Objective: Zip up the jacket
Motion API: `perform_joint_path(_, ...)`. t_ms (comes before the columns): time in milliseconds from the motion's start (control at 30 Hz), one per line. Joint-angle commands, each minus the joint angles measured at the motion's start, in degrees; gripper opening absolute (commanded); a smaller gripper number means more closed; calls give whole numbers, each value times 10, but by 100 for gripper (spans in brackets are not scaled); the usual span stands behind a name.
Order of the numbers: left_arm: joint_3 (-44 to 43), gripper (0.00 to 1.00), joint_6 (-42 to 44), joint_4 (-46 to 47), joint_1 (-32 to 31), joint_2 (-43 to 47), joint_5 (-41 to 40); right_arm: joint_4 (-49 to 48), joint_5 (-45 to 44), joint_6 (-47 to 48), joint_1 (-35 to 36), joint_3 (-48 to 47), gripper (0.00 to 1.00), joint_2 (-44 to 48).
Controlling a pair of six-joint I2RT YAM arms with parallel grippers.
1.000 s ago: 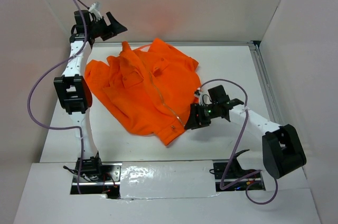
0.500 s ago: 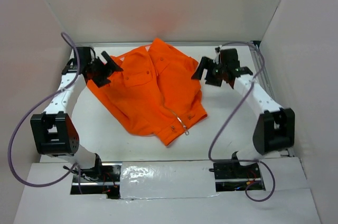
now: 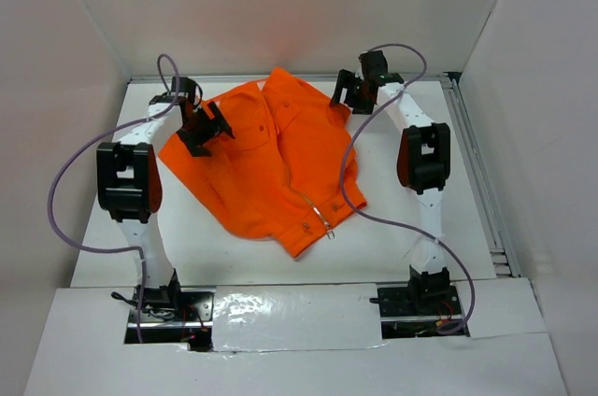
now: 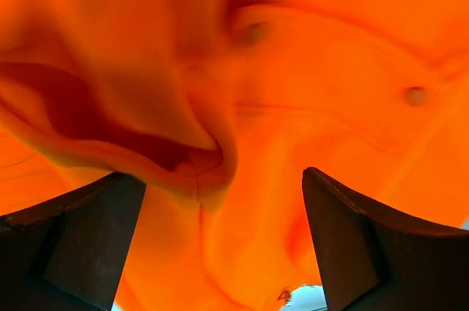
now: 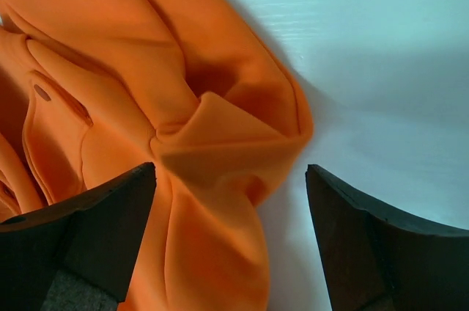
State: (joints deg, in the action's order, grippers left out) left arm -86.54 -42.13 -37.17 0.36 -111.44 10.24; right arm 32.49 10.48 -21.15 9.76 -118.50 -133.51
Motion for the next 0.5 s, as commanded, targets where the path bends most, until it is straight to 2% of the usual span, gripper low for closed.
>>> perform_joint_path(0,-77,99,26,20,-19,-54,27,37,48,6,3,-65,88,-34)
perform_joint_path(133,-134,99,28,-13,-21,-120,11,3,63,-11,1,-36,77,-35)
perform_joint_path(233,-145,99,23,-43,-23,-147,-20,12,72,-11,-3,-57,72,-48)
perform_joint_path(267,-145,99,21,-52,-24,-151,-28,15,78,-11,-3,-59,63,-52)
perform_joint_path(300,-141,95,23,-55,-23,-150,-29,14,88,-9,-4,-60,57,-54)
perform_joint_path(333,-135,83,25,-49,-24,-145,-29,10,105,-9,-4,-59,47,-55)
perform_joint_path(367,-121,40,29,-45,-25,-141,-29,6,109,-12,-4,-56,24,-57)
perform_joint_path(400,-115,8,33,-41,-25,-135,-29,3,115,-14,-4,-53,16,-57)
perform_joint_path(433,-111,0,31,-42,-24,-126,-33,1,118,-18,-4,-55,6,-59)
perform_joint_path(467,-107,0,35,-48,-23,-119,-40,1,119,-20,-4,-57,0,-62)
